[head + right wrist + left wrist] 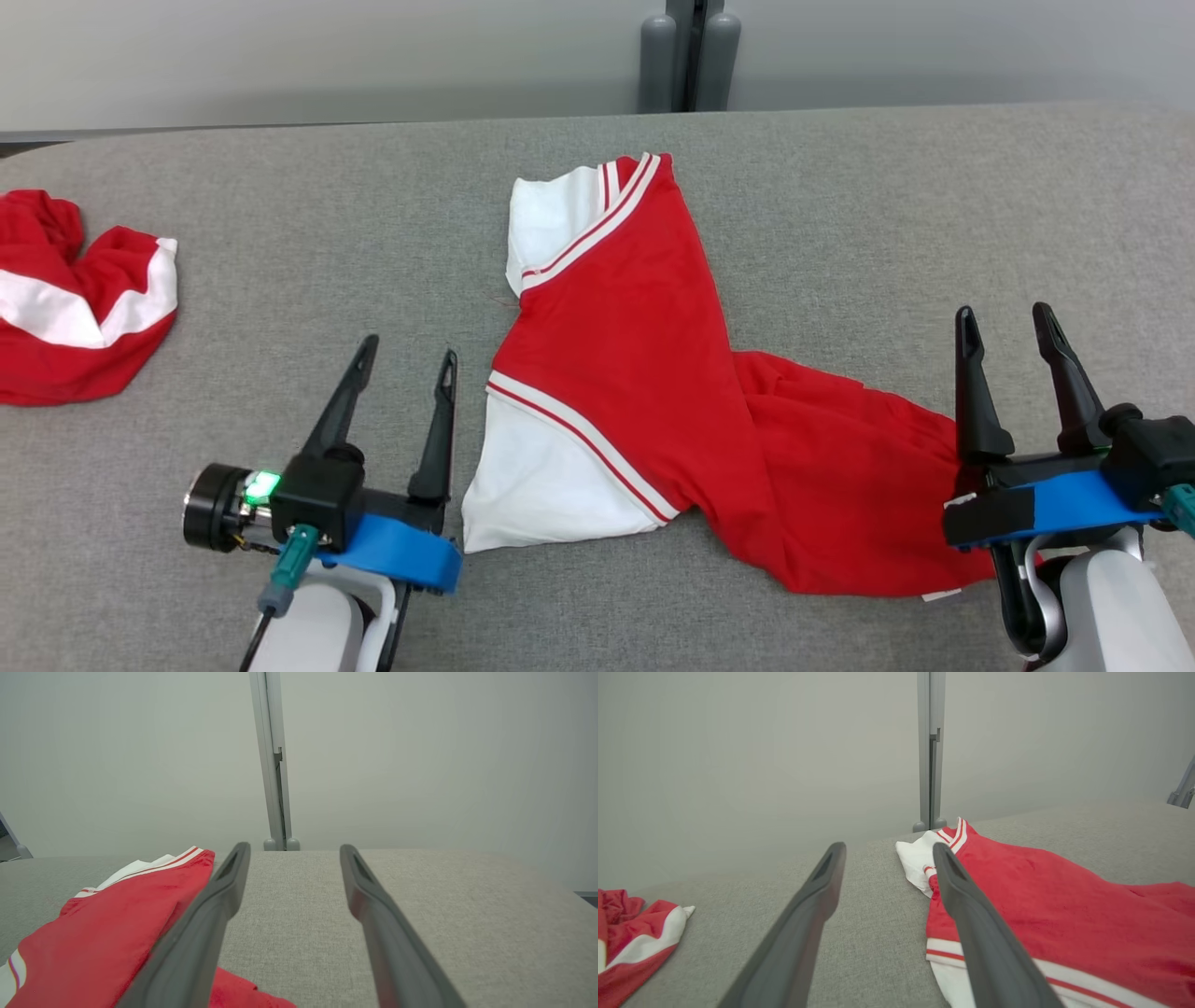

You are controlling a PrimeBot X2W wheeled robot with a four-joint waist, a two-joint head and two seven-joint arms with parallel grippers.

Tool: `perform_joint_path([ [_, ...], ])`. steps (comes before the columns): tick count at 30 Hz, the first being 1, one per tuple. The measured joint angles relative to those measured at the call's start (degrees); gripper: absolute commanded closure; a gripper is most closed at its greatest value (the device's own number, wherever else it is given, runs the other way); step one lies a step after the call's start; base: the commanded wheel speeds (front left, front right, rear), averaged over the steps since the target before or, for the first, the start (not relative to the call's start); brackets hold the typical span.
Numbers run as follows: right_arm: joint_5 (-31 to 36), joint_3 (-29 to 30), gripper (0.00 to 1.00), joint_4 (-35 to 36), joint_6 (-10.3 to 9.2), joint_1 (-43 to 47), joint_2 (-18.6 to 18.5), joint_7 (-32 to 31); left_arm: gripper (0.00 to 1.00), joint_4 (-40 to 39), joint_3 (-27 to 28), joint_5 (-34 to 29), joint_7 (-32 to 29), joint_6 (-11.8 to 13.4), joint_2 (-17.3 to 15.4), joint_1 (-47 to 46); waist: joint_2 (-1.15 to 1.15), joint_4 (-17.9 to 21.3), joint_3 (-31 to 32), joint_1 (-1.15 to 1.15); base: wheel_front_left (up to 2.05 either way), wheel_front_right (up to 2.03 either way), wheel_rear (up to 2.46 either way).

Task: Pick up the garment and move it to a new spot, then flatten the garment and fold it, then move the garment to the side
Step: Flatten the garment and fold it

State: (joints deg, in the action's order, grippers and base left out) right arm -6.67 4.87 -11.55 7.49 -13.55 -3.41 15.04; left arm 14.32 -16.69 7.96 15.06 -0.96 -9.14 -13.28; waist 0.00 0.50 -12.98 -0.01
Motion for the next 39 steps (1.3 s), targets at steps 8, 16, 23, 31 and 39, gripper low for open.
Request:
perform_joint_path([
  [8,0.1,0.0,0.0,-0.2,0.0,0.4,0.0,0.0,0.0,1.8,-3.5,-1.4,0.0,-2.1,0.6,2.6,0.0,-0.6,1.0,0.01,0.0,0.0,0.0],
  [16,0.1,-0.1,0.0,-0.3,0.0,0.9,0.0,0.0,0.0,8.3,-6.5,-1.4,-0.4,-3.7,0.4,4.1,0.0,-0.2,0.7,0.01,0.0,0.0,0.0],
  [23,0.0,0.1,0.0,-0.2,0.0,0.9,-0.1,0.0,0.0,14.2,-8.0,-0.6,-0.3,-4.5,0.5,4.1,0.0,0.0,0.2,0.01,0.0,0.0,0.0],
  [31,0.0,0.2,0.0,-0.1,0.0,0.9,-0.5,0.0,1.0,17.9,-9.9,0.2,-0.1,-5.3,1.9,2.0,0.0,-0.4,0.5,0.02,0.0,0.0,0.0],
  [39,0.1,0.6,0.0,-0.7,0.0,2.4,-0.5,0.0,1.0,13.6,-8.3,1.6,-0.1,-5.0,2.1,1.8,0.0,-3.3,3.2,0.02,0.0,0.0,0.0],
])
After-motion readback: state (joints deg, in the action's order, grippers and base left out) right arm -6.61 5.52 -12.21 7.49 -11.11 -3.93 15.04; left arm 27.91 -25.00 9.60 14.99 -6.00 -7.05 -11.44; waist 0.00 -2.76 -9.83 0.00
